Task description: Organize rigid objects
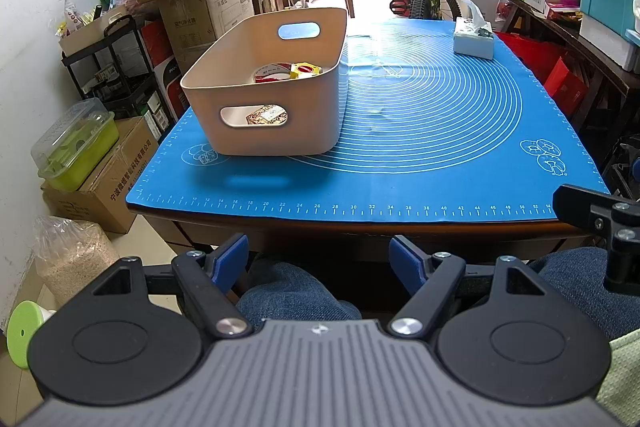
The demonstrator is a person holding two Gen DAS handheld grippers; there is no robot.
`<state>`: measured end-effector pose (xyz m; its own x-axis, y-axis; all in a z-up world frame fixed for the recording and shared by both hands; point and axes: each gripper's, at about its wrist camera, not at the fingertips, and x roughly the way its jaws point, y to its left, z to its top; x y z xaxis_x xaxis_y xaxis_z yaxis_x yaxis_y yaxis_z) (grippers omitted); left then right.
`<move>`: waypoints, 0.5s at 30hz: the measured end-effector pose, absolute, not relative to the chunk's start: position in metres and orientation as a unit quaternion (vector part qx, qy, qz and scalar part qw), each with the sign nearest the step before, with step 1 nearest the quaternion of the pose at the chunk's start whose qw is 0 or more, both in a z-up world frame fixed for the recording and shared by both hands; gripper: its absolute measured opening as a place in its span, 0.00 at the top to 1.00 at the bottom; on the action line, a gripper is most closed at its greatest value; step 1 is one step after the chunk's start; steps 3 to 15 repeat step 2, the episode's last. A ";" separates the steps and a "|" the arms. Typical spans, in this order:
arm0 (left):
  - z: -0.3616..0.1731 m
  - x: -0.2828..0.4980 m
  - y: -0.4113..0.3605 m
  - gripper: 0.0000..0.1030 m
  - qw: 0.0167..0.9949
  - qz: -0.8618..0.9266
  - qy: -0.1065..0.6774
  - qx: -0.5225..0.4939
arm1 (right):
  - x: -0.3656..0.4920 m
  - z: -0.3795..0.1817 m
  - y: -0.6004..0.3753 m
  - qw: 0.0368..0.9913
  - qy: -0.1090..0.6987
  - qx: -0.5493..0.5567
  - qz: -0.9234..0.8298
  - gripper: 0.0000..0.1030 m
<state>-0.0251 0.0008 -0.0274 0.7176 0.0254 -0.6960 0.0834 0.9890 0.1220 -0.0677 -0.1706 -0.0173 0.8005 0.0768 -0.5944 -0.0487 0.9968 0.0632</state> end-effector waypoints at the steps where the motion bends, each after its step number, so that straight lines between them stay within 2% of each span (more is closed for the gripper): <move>1: -0.028 -0.025 0.001 0.23 0.924 -0.016 0.375 0.072 | -0.067 -0.017 -0.171 0.949 0.314 0.022 0.033 0.02; 15: -0.028 -0.025 0.001 0.23 0.924 -0.016 0.375 0.072 | -0.068 -0.017 -0.171 0.949 0.314 0.023 0.033 0.02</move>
